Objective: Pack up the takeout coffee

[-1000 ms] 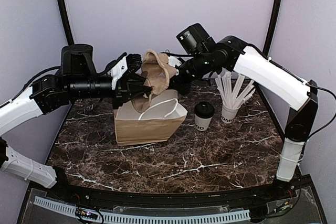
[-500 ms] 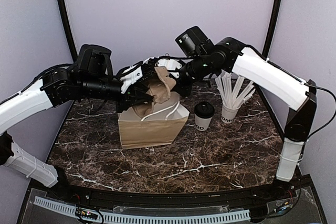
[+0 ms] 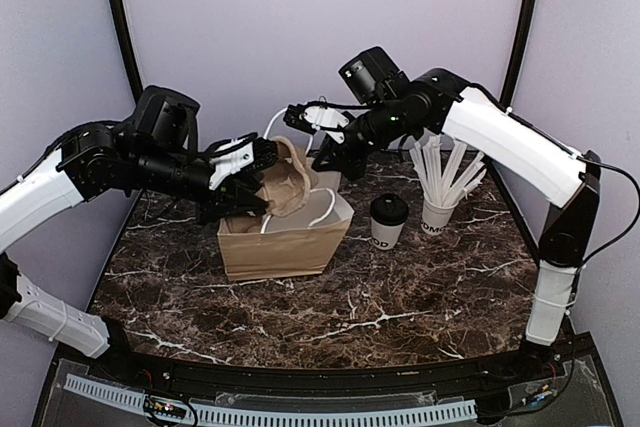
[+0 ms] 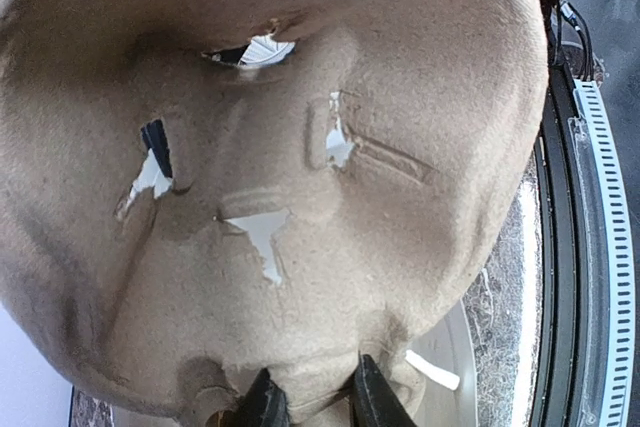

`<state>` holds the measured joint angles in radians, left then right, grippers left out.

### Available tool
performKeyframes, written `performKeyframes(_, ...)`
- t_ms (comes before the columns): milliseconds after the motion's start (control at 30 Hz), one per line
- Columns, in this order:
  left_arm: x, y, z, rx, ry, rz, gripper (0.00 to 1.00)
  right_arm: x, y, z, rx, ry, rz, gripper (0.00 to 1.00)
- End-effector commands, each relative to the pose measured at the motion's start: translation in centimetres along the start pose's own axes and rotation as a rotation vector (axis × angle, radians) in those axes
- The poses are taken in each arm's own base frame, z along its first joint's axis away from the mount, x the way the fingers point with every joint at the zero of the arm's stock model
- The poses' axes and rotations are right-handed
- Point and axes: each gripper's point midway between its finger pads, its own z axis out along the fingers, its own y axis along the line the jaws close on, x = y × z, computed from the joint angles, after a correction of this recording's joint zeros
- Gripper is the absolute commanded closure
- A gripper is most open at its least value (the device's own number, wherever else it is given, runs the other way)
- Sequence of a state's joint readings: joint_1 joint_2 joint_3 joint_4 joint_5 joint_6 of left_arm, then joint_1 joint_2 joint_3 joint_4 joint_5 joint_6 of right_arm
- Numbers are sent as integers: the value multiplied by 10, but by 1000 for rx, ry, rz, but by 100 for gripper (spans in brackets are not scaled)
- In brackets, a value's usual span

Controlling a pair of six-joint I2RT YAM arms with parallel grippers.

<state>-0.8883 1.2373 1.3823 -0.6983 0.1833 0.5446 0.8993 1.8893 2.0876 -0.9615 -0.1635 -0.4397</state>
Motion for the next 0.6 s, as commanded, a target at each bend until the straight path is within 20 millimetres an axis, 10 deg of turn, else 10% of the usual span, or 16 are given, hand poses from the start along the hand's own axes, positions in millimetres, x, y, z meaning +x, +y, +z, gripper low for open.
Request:
performKeyframes(0, 22, -12, 8, 64, 93, 1, 76, -17, -2, -6, -21, -65, 11, 100)
performKeyframes(567, 48, 12, 65, 48, 343, -128, 77, -14, 14, -9, -52, -44, -6, 100)
